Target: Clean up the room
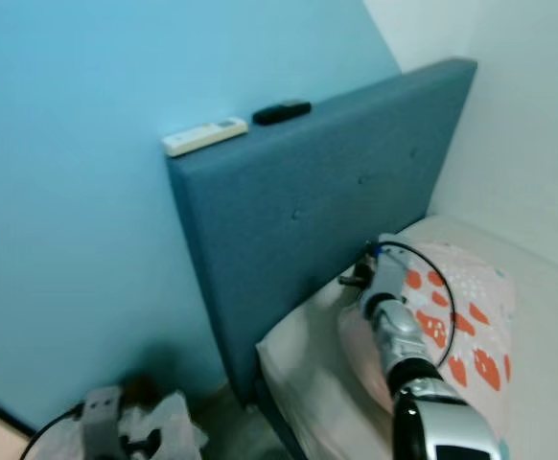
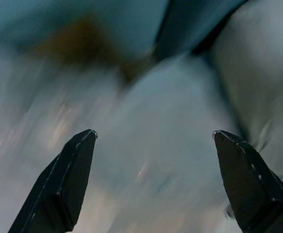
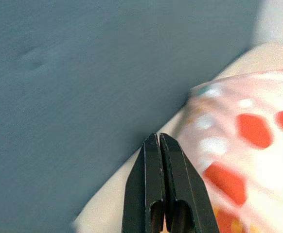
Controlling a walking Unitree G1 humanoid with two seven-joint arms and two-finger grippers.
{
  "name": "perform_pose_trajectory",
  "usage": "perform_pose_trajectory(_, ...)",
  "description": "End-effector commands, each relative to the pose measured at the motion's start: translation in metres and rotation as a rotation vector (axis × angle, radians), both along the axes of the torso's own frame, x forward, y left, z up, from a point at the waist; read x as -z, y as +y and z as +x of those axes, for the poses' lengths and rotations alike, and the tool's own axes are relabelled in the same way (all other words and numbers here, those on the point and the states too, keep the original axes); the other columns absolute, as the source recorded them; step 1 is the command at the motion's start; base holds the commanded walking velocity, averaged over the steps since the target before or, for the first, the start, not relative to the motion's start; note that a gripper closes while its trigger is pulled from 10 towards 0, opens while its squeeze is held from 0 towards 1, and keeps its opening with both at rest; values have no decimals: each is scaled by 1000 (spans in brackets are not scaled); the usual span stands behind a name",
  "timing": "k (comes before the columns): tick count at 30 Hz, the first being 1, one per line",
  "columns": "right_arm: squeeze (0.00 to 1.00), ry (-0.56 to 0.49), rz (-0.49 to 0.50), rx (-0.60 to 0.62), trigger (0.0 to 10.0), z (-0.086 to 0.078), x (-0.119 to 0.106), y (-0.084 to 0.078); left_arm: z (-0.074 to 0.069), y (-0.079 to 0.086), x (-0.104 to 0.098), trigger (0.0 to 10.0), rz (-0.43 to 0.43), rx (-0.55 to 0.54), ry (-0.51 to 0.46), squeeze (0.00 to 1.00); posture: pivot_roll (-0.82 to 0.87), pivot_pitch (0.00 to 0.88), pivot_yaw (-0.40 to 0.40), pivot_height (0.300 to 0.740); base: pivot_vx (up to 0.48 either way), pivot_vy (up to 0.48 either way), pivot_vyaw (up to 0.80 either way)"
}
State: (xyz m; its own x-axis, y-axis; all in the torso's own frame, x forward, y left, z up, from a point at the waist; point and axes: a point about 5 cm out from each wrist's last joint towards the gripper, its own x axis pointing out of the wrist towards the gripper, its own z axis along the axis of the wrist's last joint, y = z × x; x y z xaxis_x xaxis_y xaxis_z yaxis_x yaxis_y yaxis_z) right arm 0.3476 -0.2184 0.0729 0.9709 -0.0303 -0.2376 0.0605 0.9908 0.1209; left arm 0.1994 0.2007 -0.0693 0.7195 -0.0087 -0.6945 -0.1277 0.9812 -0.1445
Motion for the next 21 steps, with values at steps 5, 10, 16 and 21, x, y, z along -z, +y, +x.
perform_pose_trajectory(5, 0, -18, 17, 0, 10000, 3, -4, 5, -8, -1, 5, 10000, -10, 13, 30, 0, 17, 8, -3, 736, 0, 0, 0)
perform_pose_trajectory(10, 0, 34, 38, -112, 10000, 2, 5, 24, -7, -6, 5, 10000, -17, 41, 33, 0, 16, 17, -2, 736, 0, 0, 0)
perform_pose_trajectory(16, 0, 95, 73, -315, 10000, -3, 18, 64, -10, -7, 7, 10000, -22, 51, 40, 0, 22, 44, 0, 736, 0, 0, 0)
perform_pose_trajectory(21, 0, 77, 140, -439, 10000, -2, 15, 105, -18, -8, 10, 10000, -27, 70, 48, 0, 40, 79, 4, 736, 0, 0, 0)
